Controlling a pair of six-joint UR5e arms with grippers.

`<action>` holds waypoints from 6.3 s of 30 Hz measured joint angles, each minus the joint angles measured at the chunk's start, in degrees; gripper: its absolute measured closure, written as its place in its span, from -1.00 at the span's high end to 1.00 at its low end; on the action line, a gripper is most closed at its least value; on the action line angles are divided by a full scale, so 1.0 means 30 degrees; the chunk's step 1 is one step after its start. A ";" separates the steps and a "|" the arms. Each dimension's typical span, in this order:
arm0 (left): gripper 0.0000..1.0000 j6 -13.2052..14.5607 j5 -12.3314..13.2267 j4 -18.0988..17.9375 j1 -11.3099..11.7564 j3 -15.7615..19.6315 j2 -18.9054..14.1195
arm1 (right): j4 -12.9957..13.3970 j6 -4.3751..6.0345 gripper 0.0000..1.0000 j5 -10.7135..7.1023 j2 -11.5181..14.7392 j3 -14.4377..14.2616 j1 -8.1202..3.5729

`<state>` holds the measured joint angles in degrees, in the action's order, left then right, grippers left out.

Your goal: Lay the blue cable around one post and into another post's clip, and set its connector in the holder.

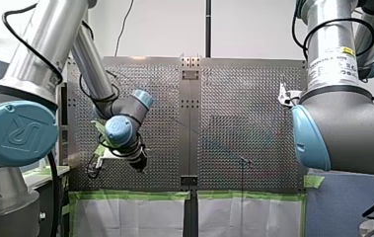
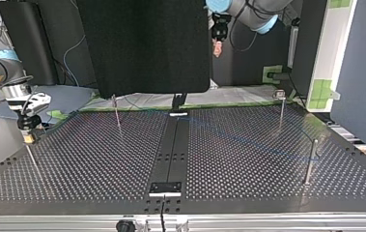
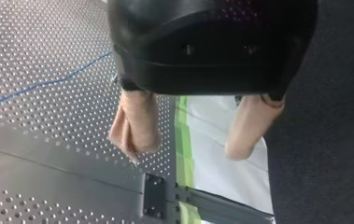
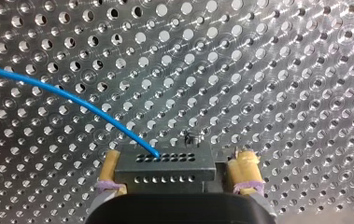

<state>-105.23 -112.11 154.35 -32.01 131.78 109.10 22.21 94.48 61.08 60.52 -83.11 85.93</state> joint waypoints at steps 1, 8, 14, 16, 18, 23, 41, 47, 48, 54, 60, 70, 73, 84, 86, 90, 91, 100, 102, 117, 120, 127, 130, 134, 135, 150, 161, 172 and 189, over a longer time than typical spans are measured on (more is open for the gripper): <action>0.98 0.0069 0.0152 -0.0147 0.0135 0.0152 0.0000 | 0.0000 -0.0001 1.00 0.0000 0.0000 -0.0002 0.0000; 0.98 0.0276 0.1257 -0.1255 0.0551 0.1242 0.0000 | -0.0001 -0.0001 1.00 -0.0001 -0.0001 -0.0001 0.0000; 0.98 0.0155 0.2248 -0.2244 0.0744 0.1623 0.0001 | 0.0000 -0.0001 1.00 0.0000 0.0000 0.0000 0.0000; 0.98 0.0041 0.2557 -0.2552 0.0783 0.1639 0.0001 | 0.0000 -0.0001 1.00 -0.0002 -0.0001 -0.0001 0.0000; 0.98 -0.0116 0.2917 -0.2915 0.0805 0.1645 0.0001 | 0.0000 0.0000 1.00 0.0000 -0.0002 0.0000 0.0000; 0.98 -0.0348 0.3780 -0.3775 0.0839 0.1645 0.0000 | 0.0000 -0.0001 1.00 0.0001 -0.0001 0.0000 0.0000; 0.98 -0.0967 0.5198 -0.7045 0.0936 0.1621 0.0002 | 0.0000 -0.0001 1.00 -0.0001 -0.0001 -0.0001 0.0000; 0.98 -0.0745 0.4928 -0.8051 0.1052 0.1622 0.0002 | 0.0000 -0.0001 1.00 0.0000 0.0000 0.0000 0.0000; 0.98 -0.0670 0.4913 -0.8204 0.1088 0.1622 0.0002 | 0.0000 0.0000 1.00 0.0000 0.0000 -0.0001 0.0001; 0.98 -0.0203 0.4821 -0.9192 0.1326 0.1622 -0.0001 | 0.0000 -0.0001 1.00 -0.0001 -0.0001 0.0000 0.0000; 0.98 -0.0114 0.4702 -1.0230 0.1496 0.1618 0.0000 | 0.0000 -0.0001 1.00 -0.0001 0.0000 0.0000 0.0000; 0.98 0.0142 0.4691 -1.1788 0.1955 0.1617 0.0000 | -0.0001 -0.0002 1.00 0.0000 -0.0001 0.0000 0.0001; 0.98 0.0548 0.4691 -1.2334 0.2085 0.1617 0.0000 | -0.0001 0.0000 1.00 -0.0001 -0.0001 -0.0001 0.0000; 0.98 0.2501 0.4020 -1.4357 0.2200 0.1621 -0.0009 | 0.0000 -0.0002 1.00 0.0000 -0.0001 -0.0001 0.0000; 0.98 0.2833 0.3723 -1.4680 0.2199 0.1621 -0.0006 | 0.0000 0.0000 1.00 0.0000 -0.0001 0.0000 0.0000; 0.98 0.3482 0.3090 -1.4973 0.2199 0.1622 -0.0005 | 0.0000 0.0000 1.00 0.0000 -0.0001 0.0000 0.0001; 0.98 0.3616 0.2954 -1.4941 0.2199 0.1622 -0.0005 | 0.0001 0.0000 1.00 -0.0001 0.0000 0.0000 0.0000; 0.98 0.5063 0.1879 -1.4193 0.2091 0.1917 0.0015 | 0.0000 -0.0001 1.00 0.0000 0.0000 -0.0001 0.0000; 0.98 0.5300 0.1825 -1.4261 0.2106 0.1999 0.0023 | 0.0000 0.0000 1.00 -0.0001 -0.0001 -0.0002 0.0000; 0.98 0.5406 0.2056 -1.4782 0.2001 0.2062 0.1064 | -0.0001 -0.0001 1.00 0.0000 0.0000 -0.0001 0.0001; 0.98 0.5403 0.2055 -1.4826 0.1998 0.2062 0.1095 | 0.0000 -0.0001 1.00 0.0000 0.0000 -0.0001 0.0000; 0.98 0.5394 0.2055 -1.4854 0.1992 0.2061 0.1091 | 0.0000 -0.0001 1.00 0.0000 -0.0001 -0.0001 0.0000; 0.98 0.5389 0.2054 -1.4870 0.1992 0.2061 0.1090 | 0.0000 -0.0001 1.00 0.0000 0.0000 -0.0002 0.0000; 0.98 0.5376 0.2054 -1.4882 0.1992 0.2062 0.1087 | 0.0000 0.0000 1.00 0.0001 -0.0001 0.0000 0.0000; 0.98 0.5375 0.2054 -1.4883 0.1992 0.2061 0.1087 | 0.0001 -0.0001 1.00 0.0000 0.0000 0.0000 0.0000; 0.98 0.5372 0.2054 -1.4885 0.1992 0.2061 0.1084 | 0.0000 -0.0001 1.00 0.0000 -0.0001 -0.0001 0.0000; 0.98 0.5372 0.2054 -1.4885 0.1992 0.2061 0.1084 | 0.0001 0.0000 1.00 0.0001 0.0000 0.0000 0.0000; 0.98 0.5372 0.2054 -1.4885 0.1991 0.2061 0.1083 | 0.0000 -0.0001 1.00 0.0000 0.0000 0.0000 0.0000; 0.98 0.5372 0.2055 -1.4885 0.1992 0.2061 0.1084 | 0.0000 0.0000 1.00 0.0000 -0.0001 -0.0001 0.0000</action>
<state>-89.12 -105.95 109.70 -26.04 137.97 112.35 22.20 94.48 61.08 60.52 -83.11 85.93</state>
